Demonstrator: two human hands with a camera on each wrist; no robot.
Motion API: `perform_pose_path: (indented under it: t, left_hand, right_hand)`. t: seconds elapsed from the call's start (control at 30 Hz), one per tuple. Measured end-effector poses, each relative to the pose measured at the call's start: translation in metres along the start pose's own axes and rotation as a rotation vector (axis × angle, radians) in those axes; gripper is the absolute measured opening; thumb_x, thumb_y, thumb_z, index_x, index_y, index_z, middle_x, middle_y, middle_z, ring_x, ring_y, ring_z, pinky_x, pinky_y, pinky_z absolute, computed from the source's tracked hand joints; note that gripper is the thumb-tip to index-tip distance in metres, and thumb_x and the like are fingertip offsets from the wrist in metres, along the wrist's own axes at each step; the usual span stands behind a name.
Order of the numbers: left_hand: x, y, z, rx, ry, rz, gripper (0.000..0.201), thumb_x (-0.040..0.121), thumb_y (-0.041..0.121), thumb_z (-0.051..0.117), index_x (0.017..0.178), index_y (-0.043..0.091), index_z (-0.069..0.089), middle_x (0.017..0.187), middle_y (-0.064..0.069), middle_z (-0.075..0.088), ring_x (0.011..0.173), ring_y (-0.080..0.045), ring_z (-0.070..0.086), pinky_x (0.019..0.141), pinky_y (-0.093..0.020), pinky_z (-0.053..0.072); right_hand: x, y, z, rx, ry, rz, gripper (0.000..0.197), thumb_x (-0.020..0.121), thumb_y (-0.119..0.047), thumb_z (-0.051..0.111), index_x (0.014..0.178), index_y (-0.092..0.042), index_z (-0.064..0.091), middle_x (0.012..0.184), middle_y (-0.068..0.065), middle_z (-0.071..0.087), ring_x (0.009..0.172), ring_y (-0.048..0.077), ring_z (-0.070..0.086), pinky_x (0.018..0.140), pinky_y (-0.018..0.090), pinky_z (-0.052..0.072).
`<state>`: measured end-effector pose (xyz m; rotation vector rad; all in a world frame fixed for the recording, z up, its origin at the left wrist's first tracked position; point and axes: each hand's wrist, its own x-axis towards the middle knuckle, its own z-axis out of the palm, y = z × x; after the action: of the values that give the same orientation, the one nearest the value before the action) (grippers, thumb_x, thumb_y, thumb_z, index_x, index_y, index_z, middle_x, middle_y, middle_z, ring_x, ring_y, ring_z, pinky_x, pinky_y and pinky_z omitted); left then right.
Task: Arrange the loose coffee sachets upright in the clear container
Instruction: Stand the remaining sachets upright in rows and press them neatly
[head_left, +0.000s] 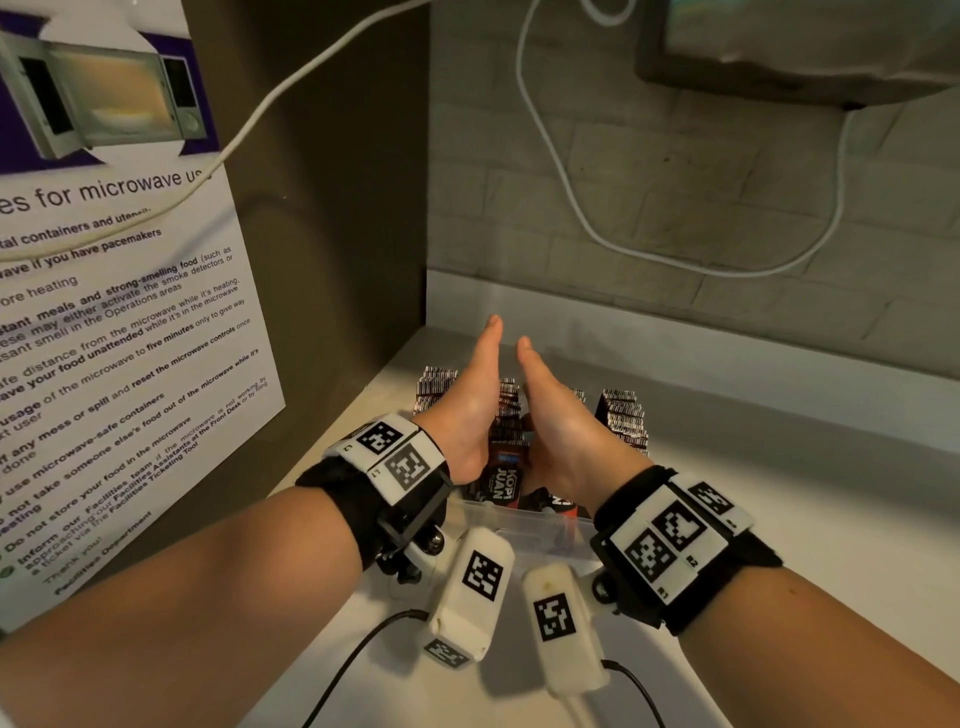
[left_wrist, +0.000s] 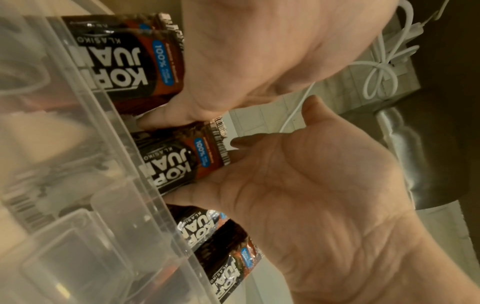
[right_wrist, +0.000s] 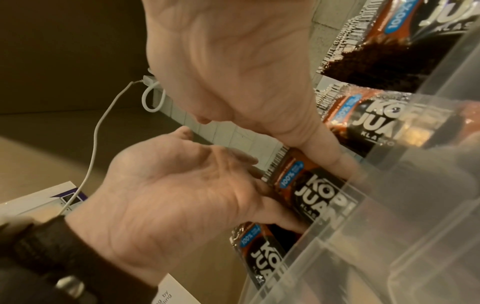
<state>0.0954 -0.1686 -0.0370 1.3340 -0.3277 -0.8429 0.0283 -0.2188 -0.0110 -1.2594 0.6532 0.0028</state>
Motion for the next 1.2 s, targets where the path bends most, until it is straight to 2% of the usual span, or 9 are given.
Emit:
perform_pose_path:
  t: [0.2,0.3,0.37,0.4,0.43,0.53,0.6,1.0,1.2]
  left_hand:
    - [0.000,-0.004,-0.001,0.053,-0.041,0.002,0.096,0.082,0.080,0.028,0.151,0.014,0.026,0.157,-0.017,0.026,0.142,-0.040,0.026,0.114,-0.055,0.026]
    - [0.002,-0.003,-0.003,0.062,-0.047,-0.003,0.096,0.083,0.080,0.028,0.151,0.012,0.027,0.155,-0.019,0.028,0.141,-0.042,0.028,0.112,-0.056,0.028]
    - [0.004,-0.003,-0.004,0.047,-0.043,-0.004,0.096,0.083,0.079,0.028,0.150,0.011,0.027,0.155,-0.020,0.029,0.140,-0.042,0.029,0.112,-0.056,0.028]
    - [0.004,-0.002,-0.005,0.035,-0.044,-0.002,0.096,0.083,0.080,0.028,0.151,0.011,0.027,0.155,-0.020,0.028,0.140,-0.042,0.029,0.112,-0.056,0.028]
    - [0.004,-0.002,-0.005,0.026,-0.050,-0.005,0.096,0.083,0.080,0.029,0.151,0.012,0.027,0.155,-0.019,0.028,0.140,-0.041,0.029,0.112,-0.056,0.028]
    - [0.005,-0.004,-0.006,0.003,-0.065,-0.007,0.098,0.082,0.081,0.030,0.151,0.012,0.026,0.155,-0.020,0.027,0.140,-0.042,0.028,0.112,-0.056,0.028]
    - [0.005,-0.004,-0.007,0.006,-0.062,-0.015,0.100,0.081,0.081,0.029,0.151,0.010,0.025,0.155,-0.021,0.026,0.140,-0.044,0.027,0.112,-0.057,0.027]
    - [0.008,-0.005,-0.008,0.018,-0.049,-0.027,0.098,0.082,0.080,0.030,0.151,0.011,0.027,0.154,-0.020,0.028,0.140,-0.043,0.029,0.111,-0.056,0.029]
    - [0.009,-0.005,-0.008,0.012,-0.049,-0.044,0.098,0.081,0.081,0.032,0.150,0.011,0.027,0.154,-0.021,0.028,0.139,-0.043,0.029,0.110,-0.057,0.029]
  right_hand:
    - [0.001,0.003,0.006,0.057,-0.024,-0.008,0.066,0.095,-0.063,0.027,0.149,-0.026,0.027,0.153,0.009,0.033,0.138,0.025,0.036,0.091,0.039,0.036]
    - [-0.001,0.003,0.005,0.031,-0.020,0.009,0.066,0.094,-0.064,0.027,0.148,-0.025,0.031,0.150,0.010,0.037,0.131,0.024,0.043,0.074,0.036,0.044]
    - [-0.003,0.002,0.004,0.024,-0.019,0.010,0.067,0.094,-0.065,0.028,0.147,-0.024,0.032,0.149,0.011,0.039,0.115,0.017,0.049,0.063,0.033,0.044]
    - [-0.002,0.003,0.004,0.023,-0.018,0.004,0.066,0.094,-0.064,0.027,0.147,-0.025,0.032,0.149,0.010,0.039,0.108,0.011,0.048,0.063,0.033,0.043]
    - [-0.002,0.003,0.005,0.025,-0.018,-0.004,0.064,0.095,-0.063,0.027,0.147,-0.026,0.031,0.149,0.009,0.039,0.107,0.010,0.047,0.065,0.035,0.044]
    - [0.001,0.005,0.005,0.032,-0.015,-0.020,0.064,0.095,-0.063,0.028,0.148,-0.028,0.029,0.151,0.009,0.036,0.129,0.023,0.044,0.083,0.039,0.040]
    - [0.003,0.007,0.006,0.044,-0.026,-0.019,0.066,0.093,-0.065,0.030,0.147,-0.028,0.030,0.150,0.010,0.037,0.130,0.025,0.045,0.086,0.040,0.042]
    - [0.010,0.008,0.003,0.023,-0.026,-0.043,0.068,0.091,-0.067,0.032,0.147,-0.027,0.031,0.150,0.010,0.039,0.131,0.026,0.045,0.093,0.040,0.044]
    - [0.012,0.009,0.005,0.008,-0.003,-0.070,0.065,0.093,-0.065,0.032,0.147,-0.029,0.032,0.150,0.006,0.039,0.130,0.021,0.046,0.086,0.035,0.044]
